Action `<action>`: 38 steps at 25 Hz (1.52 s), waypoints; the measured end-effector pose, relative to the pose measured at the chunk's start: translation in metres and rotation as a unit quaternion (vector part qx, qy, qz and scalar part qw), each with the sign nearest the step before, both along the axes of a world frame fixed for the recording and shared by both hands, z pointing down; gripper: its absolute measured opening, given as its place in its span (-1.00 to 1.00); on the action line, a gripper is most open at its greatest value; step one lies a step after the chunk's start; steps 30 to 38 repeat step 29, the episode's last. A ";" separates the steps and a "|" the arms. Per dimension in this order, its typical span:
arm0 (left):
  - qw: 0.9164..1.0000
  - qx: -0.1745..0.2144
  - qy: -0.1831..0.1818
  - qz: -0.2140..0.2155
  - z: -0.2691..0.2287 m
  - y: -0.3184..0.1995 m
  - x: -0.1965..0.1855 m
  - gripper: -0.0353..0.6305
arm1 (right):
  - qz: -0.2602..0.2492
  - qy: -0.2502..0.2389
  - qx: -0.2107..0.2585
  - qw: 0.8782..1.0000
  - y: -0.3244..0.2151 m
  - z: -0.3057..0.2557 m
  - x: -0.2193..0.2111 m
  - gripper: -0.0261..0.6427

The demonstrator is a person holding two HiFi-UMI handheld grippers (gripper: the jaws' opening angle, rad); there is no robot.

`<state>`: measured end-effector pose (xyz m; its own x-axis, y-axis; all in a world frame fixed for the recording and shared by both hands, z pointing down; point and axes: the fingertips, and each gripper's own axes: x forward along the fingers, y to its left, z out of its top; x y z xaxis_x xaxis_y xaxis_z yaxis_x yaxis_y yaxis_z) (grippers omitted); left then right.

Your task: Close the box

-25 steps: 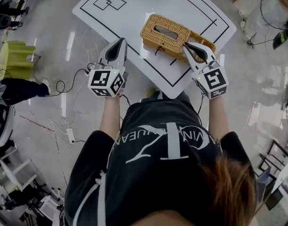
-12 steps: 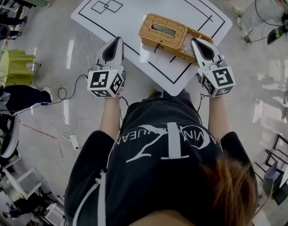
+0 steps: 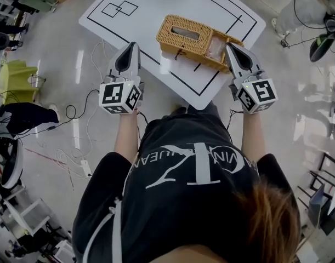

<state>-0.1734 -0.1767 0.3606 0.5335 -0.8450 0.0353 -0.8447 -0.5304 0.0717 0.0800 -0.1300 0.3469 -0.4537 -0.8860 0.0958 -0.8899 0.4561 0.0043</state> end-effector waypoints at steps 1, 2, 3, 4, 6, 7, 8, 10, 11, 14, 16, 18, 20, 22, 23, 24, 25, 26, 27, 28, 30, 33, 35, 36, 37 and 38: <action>1.000 -0.001 -0.001 0.001 0.001 0.001 0.002 -0.86 | 0.000 -0.001 0.002 1.000 0.001 0.000 0.001 -0.92; 1.000 -0.002 -0.002 0.003 0.003 0.002 0.003 -0.86 | 0.001 -0.001 0.003 1.000 0.001 0.000 0.002 -0.92; 1.000 -0.003 -0.004 0.004 0.005 0.004 0.004 -0.86 | 0.003 -0.002 0.003 1.000 0.002 0.001 0.004 -0.92; 1.000 -0.004 -0.005 0.003 0.006 0.005 0.005 -0.86 | 0.005 -0.003 0.002 1.000 0.002 0.003 0.006 -0.92; 1.000 -0.005 -0.006 0.001 0.006 0.005 0.004 -0.86 | 0.009 -0.009 0.001 1.000 0.002 0.005 0.009 -0.92; 1.000 -0.004 -0.006 0.000 0.006 0.005 0.002 -0.86 | 0.010 -0.011 0.001 1.000 0.001 0.005 0.010 -0.92; 1.000 -0.004 -0.007 -0.002 0.007 0.004 0.001 -0.86 | 0.011 -0.013 0.001 1.000 0.000 0.006 0.010 -0.92; 1.000 -0.004 -0.008 -0.006 0.008 0.003 -0.002 -0.86 | 0.013 -0.014 0.003 1.000 -0.002 0.006 0.011 -0.92; 1.000 -0.004 -0.009 -0.008 0.008 0.003 -0.003 -0.86 | 0.014 -0.014 0.003 1.000 -0.003 0.006 0.012 -0.92; 1.000 -0.005 -0.009 -0.012 0.009 0.005 -0.006 -0.86 | 0.017 -0.020 0.005 1.000 -0.003 0.005 0.014 -0.92; 1.000 -0.005 -0.010 -0.013 0.009 0.006 -0.006 -0.86 | 0.020 -0.023 0.005 1.000 -0.003 0.005 0.015 -0.92; 1.000 -0.006 -0.010 -0.014 0.010 0.007 -0.006 -0.86 | 0.022 -0.024 0.005 0.999 -0.004 0.005 0.016 -0.92; 1.000 -0.008 -0.010 -0.015 0.012 0.008 -0.007 -0.86 | 0.022 -0.024 0.005 0.999 -0.005 0.006 0.016 -0.92; 1.000 -0.010 -0.011 -0.017 0.014 0.009 -0.008 -0.86 | 0.021 -0.025 0.004 0.999 -0.006 0.007 0.016 -0.92; 1.000 -0.011 -0.011 -0.018 0.015 0.009 -0.009 -0.86 | 0.020 -0.026 0.003 0.999 -0.006 0.008 0.015 -0.92; 1.000 -0.012 -0.011 -0.019 0.016 0.009 -0.010 -0.86 | 0.019 -0.027 0.003 0.999 -0.007 0.008 0.014 -0.92; 1.000 -0.013 -0.011 -0.020 0.016 0.009 -0.011 -0.86 | 0.018 -0.027 0.002 0.999 -0.007 0.009 0.014 -0.92; 1.000 -0.013 -0.011 -0.021 0.017 0.009 -0.012 -0.86 | 0.017 -0.027 0.001 0.999 -0.007 0.010 0.013 -0.92; 1.000 -0.014 -0.011 -0.021 0.017 0.010 -0.012 -0.86 | 0.016 -0.026 0.000 1.000 -0.007 0.011 0.012 -0.92; 1.000 -0.015 -0.011 -0.022 0.018 0.010 -0.013 -0.86 | 0.015 -0.026 -0.001 1.000 -0.007 0.011 0.011 -0.92; 1.000 -0.016 -0.011 -0.023 0.018 0.011 -0.013 -0.86 | 0.013 -0.025 -0.001 1.000 -0.007 0.012 0.010 -0.92; 1.000 -0.016 -0.011 -0.023 0.018 0.011 -0.013 -0.86 | 0.013 -0.025 -0.001 1.000 -0.007 0.012 0.010 -0.92; 1.000 -0.016 -0.011 -0.023 0.018 0.011 -0.013 -0.86 | 0.013 -0.025 -0.001 1.000 -0.007 0.012 0.010 -0.92; 1.000 -0.016 -0.011 -0.023 0.018 0.011 -0.013 -0.86 | 0.013 -0.025 -0.001 1.000 -0.007 0.012 0.010 -0.92; 1.000 -0.016 -0.011 -0.023 0.018 0.011 -0.013 -0.86 | 0.013 -0.025 -0.001 1.000 -0.007 0.012 0.010 -0.92; 1.000 -0.016 -0.011 -0.023 0.018 0.011 -0.013 -0.86 | 0.013 -0.025 -0.001 1.000 -0.007 0.012 0.010 -0.92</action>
